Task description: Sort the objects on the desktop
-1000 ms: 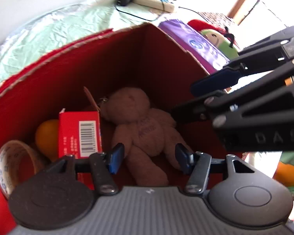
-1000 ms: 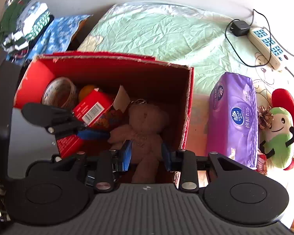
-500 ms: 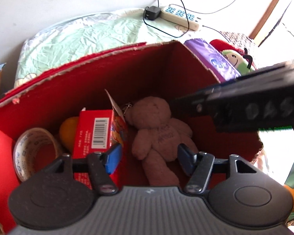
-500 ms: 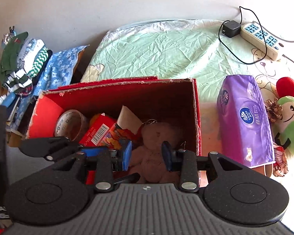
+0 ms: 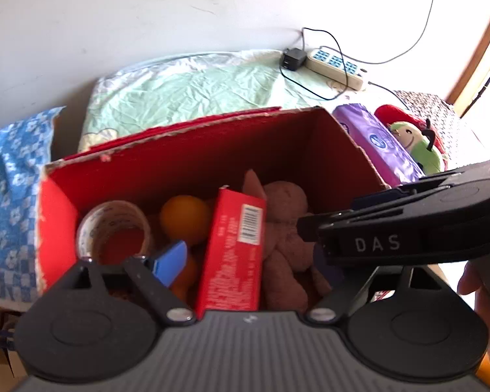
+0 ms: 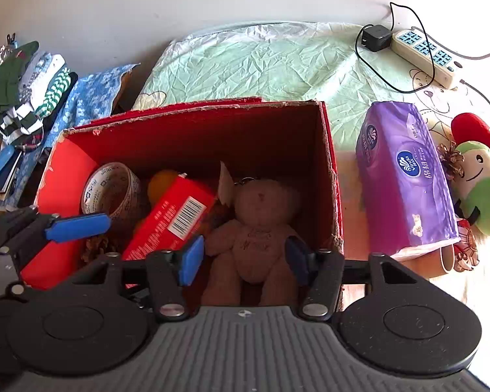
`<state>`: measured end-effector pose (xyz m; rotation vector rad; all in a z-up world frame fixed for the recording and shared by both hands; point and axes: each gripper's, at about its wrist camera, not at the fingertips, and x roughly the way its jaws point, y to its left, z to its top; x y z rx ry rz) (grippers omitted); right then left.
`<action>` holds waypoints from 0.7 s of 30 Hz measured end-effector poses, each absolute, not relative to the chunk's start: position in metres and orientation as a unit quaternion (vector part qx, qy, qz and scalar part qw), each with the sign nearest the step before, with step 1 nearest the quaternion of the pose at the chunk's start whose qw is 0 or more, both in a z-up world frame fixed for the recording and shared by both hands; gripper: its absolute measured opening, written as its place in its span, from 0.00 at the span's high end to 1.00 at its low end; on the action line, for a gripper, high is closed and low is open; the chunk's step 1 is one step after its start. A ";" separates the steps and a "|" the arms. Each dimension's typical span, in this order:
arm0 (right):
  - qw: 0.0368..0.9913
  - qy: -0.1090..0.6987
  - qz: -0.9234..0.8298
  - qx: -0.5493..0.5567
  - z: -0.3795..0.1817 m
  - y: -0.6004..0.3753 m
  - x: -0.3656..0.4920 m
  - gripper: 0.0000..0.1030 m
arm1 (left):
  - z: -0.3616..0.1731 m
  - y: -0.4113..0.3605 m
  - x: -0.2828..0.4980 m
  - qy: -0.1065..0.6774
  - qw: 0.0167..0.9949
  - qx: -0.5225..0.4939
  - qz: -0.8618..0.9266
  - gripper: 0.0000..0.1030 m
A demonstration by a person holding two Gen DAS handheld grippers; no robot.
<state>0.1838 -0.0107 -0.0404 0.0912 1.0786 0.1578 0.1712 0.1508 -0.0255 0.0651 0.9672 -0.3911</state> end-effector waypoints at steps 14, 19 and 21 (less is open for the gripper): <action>0.863 0.504 0.034 0.018 -0.047 0.000 0.177 0.24 | -0.032 0.180 0.165 0.466 0.879 0.028 -0.100 0.04; 0.857 0.512 0.043 0.043 -0.051 -0.002 0.178 0.23 | -0.040 0.185 0.170 0.472 0.877 0.031 -0.081 0.03; 0.855 0.514 0.039 0.055 -0.054 -0.005 0.181 0.23 | -0.040 0.190 0.171 0.467 0.880 0.027 -0.082 0.03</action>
